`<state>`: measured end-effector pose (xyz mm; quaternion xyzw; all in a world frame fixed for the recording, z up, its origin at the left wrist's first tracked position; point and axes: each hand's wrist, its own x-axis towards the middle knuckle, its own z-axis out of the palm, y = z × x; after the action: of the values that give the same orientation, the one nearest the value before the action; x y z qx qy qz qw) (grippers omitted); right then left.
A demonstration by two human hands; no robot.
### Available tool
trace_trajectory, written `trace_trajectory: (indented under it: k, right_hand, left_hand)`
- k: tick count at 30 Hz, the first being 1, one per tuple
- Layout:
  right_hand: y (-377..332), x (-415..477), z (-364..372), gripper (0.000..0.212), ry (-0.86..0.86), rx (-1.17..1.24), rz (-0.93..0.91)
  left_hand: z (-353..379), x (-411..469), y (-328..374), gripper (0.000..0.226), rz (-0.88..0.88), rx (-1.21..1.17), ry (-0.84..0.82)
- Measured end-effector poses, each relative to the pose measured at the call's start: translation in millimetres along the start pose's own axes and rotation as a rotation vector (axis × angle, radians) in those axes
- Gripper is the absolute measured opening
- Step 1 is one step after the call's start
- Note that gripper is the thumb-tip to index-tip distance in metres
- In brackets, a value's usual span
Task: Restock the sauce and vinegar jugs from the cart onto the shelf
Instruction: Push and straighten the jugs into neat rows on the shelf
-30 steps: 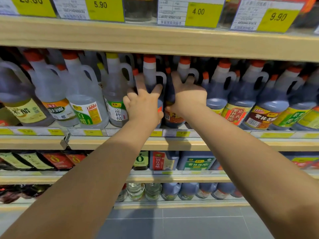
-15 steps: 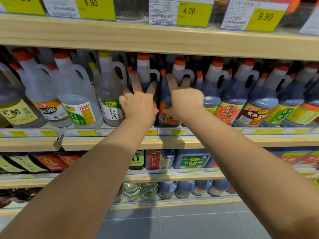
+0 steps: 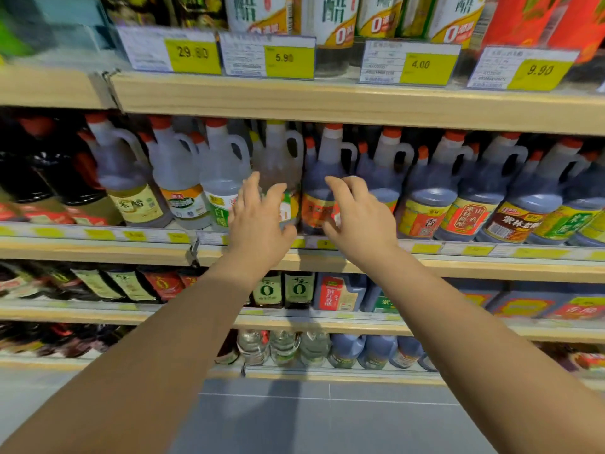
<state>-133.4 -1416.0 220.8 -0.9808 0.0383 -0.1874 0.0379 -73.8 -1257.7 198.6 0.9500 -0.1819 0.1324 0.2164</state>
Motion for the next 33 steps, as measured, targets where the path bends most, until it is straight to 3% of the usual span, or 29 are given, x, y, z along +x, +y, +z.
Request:
trace_trajectory:
  k: [8,13,16,20,24,29,33]
  right_hand:
    - [-68,23,17,0.076,-0.025,0.042,-0.046]
    - [-77,66,29,0.064,-0.037,0.0,0.035]
    - [-81,84,36,0.071,-0.075,-0.026,0.07]
    - [-83,101,41,0.05,-0.119,-0.077,0.112]
    - [-86,109,42,0.068,-0.135,-0.132,0.175]
    - [-86,111,40,0.089,-0.142,-0.106,0.181]
    - [-90,108,34,0.081,-0.099,-0.08,0.185]
  left_hand:
    - [-32,-6,-57,0.085,-0.055,0.071,-0.008]
    - [-33,31,-64,0.066,-0.025,0.162,0.031]
    - [-28,44,-68,0.054,-0.03,0.214,0.045]
    - [-23,54,-72,0.053,-0.036,0.254,-0.038]
    - [-23,66,-70,0.057,-0.044,0.312,-0.149]
    - [-21,67,-70,0.053,-0.018,0.356,-0.136]
    - [-23,74,-71,0.064,-0.015,0.377,-0.159]
